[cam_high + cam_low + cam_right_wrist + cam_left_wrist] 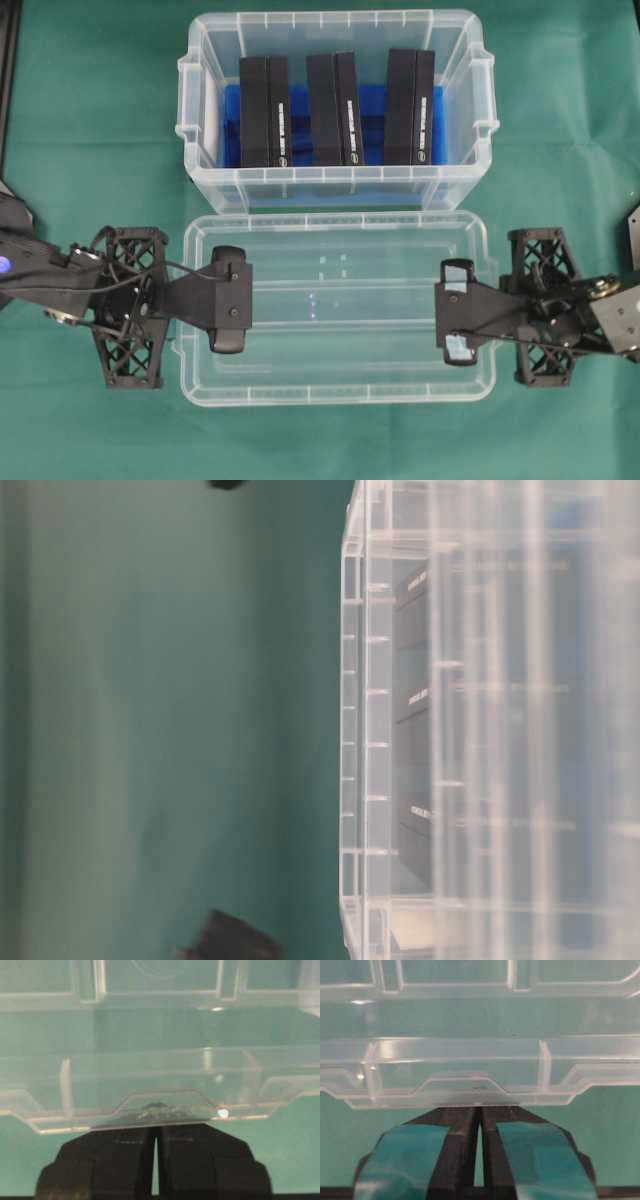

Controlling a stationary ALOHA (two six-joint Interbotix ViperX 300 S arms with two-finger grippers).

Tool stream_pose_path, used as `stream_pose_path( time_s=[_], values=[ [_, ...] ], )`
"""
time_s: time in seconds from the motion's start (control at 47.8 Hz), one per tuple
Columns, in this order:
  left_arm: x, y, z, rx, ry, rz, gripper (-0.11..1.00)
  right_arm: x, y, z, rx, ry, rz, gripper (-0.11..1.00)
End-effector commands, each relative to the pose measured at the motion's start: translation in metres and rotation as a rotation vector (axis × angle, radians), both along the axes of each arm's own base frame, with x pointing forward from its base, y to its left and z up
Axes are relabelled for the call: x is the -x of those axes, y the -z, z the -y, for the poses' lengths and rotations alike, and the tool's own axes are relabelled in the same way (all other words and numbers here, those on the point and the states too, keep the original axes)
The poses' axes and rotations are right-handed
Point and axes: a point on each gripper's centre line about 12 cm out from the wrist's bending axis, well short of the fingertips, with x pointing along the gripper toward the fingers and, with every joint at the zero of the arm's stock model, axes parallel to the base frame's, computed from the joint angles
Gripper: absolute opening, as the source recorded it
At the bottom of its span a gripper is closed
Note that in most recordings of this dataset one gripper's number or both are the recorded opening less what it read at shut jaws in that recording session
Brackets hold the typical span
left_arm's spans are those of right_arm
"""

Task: Clamp the lid of the box with both arms, then lift and open it.
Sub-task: 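Lift the clamped lid with both grippers and pull it toward the front, then lower the lid onto the table in front of the box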

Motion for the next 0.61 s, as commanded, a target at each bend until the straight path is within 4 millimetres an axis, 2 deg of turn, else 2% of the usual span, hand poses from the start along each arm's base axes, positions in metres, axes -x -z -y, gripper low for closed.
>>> stream_pose_path(
  time_s=[0.0,0.188,0.586],
  values=[
    [-0.012,-0.005,-0.002,0.017,-0.02,0.098,0.01,-0.014,-0.003,0.0,-0.037,0.001,0.105,0.0],
    [-0.004,0.018,-0.003,0.021,-0.028,0.078,0.01,-0.01,0.02,0.002,-0.052,0.004,0.097,0.0],
    [0.0,0.048,-0.003,0.025,-0.029,0.067,0.01,-0.009,0.044,0.014,-0.064,0.024,0.092,0.0]
  ],
)
